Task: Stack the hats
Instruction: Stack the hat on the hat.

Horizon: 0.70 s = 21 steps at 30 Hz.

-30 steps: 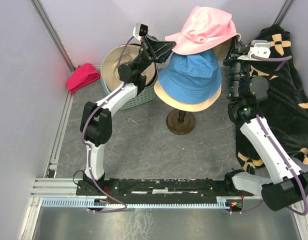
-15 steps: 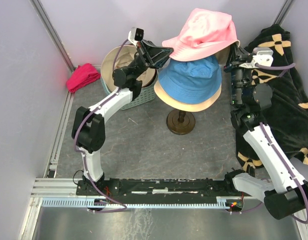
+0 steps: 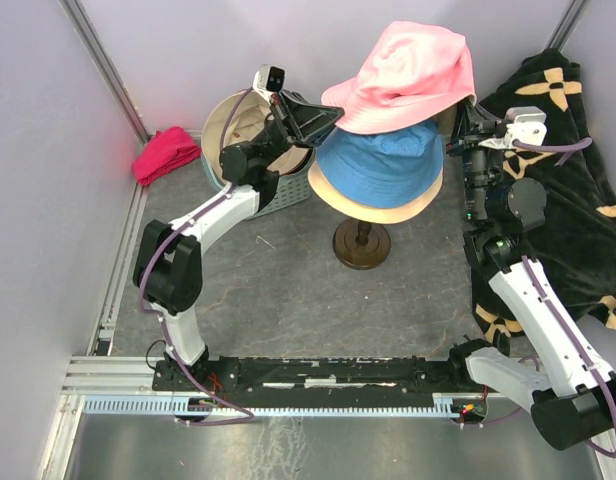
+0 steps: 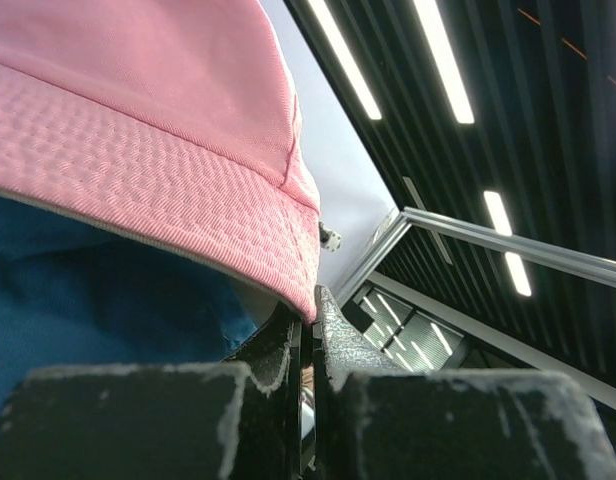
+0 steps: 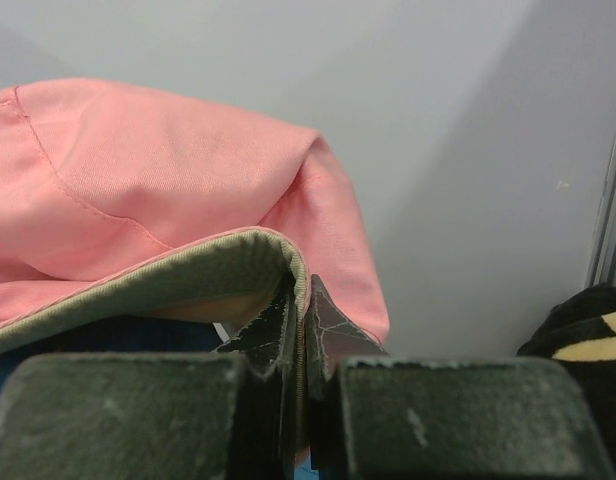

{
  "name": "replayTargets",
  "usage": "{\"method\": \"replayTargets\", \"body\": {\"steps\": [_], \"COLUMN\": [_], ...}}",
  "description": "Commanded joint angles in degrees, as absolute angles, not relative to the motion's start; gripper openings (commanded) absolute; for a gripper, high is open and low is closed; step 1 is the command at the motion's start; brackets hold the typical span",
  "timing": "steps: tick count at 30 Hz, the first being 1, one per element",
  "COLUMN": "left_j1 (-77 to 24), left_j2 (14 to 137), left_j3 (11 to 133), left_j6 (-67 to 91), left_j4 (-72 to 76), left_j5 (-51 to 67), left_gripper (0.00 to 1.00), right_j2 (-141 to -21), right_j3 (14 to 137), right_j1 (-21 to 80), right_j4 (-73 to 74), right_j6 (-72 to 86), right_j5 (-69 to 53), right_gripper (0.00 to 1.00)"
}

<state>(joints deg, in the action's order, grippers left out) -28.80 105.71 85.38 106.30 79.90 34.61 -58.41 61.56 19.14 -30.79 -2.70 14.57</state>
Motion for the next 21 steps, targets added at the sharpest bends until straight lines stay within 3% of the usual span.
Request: {"method": "replayTargets", "body": {"steps": [1,21], "left_j1": [-27.85,-28.44], "left_j2": [99.54,91.77], "left_j3": [83.51,72.22], "left_j6": [105.88,104.33], "left_j4": [88.62,89.7], "left_j5": [35.46,29.6], "left_gripper": [0.03,0.03], "right_j2": [-56.12,-52.27], "right_j3": [61.14,58.41], "right_j1": [17.79,17.91], "right_j4": [-32.27,-30.53], "right_j6": [-2.88,-2.29], "right_j5": [21.22,19.95], "right_gripper": [0.07,0.09]}}
